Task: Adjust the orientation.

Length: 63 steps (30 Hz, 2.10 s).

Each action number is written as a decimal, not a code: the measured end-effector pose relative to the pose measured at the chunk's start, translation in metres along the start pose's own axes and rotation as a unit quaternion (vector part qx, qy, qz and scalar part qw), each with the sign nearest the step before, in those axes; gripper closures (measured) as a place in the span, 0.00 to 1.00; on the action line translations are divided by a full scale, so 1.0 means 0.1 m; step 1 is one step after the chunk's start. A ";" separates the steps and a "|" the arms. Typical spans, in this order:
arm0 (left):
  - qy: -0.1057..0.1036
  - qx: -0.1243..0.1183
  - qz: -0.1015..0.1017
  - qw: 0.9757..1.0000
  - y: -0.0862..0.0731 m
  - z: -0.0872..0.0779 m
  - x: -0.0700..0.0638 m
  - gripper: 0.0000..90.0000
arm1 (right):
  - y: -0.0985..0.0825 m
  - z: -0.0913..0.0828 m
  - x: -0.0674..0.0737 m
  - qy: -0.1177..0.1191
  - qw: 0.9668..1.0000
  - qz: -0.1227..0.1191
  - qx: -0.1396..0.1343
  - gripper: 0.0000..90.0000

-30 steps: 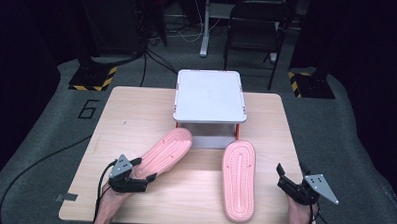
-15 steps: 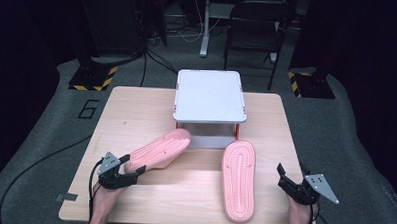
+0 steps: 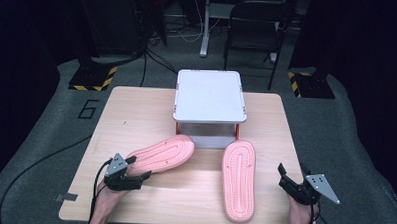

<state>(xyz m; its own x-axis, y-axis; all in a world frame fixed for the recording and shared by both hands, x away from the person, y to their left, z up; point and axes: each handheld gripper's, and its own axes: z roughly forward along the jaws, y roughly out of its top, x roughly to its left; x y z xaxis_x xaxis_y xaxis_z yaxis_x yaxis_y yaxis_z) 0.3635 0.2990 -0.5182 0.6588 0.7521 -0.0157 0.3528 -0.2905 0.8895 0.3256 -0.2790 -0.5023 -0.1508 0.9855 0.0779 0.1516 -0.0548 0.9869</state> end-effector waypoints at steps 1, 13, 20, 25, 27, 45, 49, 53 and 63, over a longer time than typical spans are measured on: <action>0.000 -0.002 0.001 1.000 0.00 0.02 0.00 0.14 | 0.00 0.00 -0.01 0.000 1.000 0.001 -0.001 0.21; 0.039 0.012 0.036 0.999 0.05 0.09 0.06 0.24 | -0.01 0.00 -0.02 -0.005 1.000 0.001 0.004 0.22; 0.069 0.004 0.046 0.997 0.06 0.09 0.07 0.43 | -0.01 0.00 -0.02 -0.006 1.000 0.002 0.004 0.23; 0.062 -0.011 0.036 0.997 0.10 -0.01 0.01 0.57 | 0.00 0.00 -0.02 -0.007 1.000 0.004 0.001 0.23; 0.031 -0.029 0.004 0.999 0.12 -0.10 0.00 0.60 | 0.00 -0.01 -0.03 -0.009 1.000 0.001 0.000 0.23; 0.021 -0.049 -0.060 0.997 0.04 -0.30 0.05 0.53 | 0.01 -0.01 -0.02 -0.006 1.000 -0.002 0.001 0.23; 0.043 -0.056 -0.033 0.997 0.09 -0.31 0.07 0.45 | 0.01 -0.02 -0.02 -0.006 1.000 -0.004 -0.002 0.23; 0.061 -0.049 -0.007 0.997 0.16 -0.32 0.09 0.41 | 0.00 -0.01 -0.02 -0.005 1.000 -0.003 0.001 0.23; 0.081 -0.025 -0.061 0.995 -0.02 -0.28 0.28 0.47 | 0.00 -0.02 -0.02 -0.005 1.000 -0.004 0.002 0.23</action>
<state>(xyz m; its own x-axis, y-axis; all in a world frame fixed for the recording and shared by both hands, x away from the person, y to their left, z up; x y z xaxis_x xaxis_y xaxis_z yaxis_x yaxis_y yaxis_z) 0.3626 0.3376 -0.5073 0.4965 0.8663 -0.0548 0.3876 -0.1647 0.9070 0.3244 -0.2816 -0.5020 -0.1414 0.9876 0.0681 0.1539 -0.0461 0.9870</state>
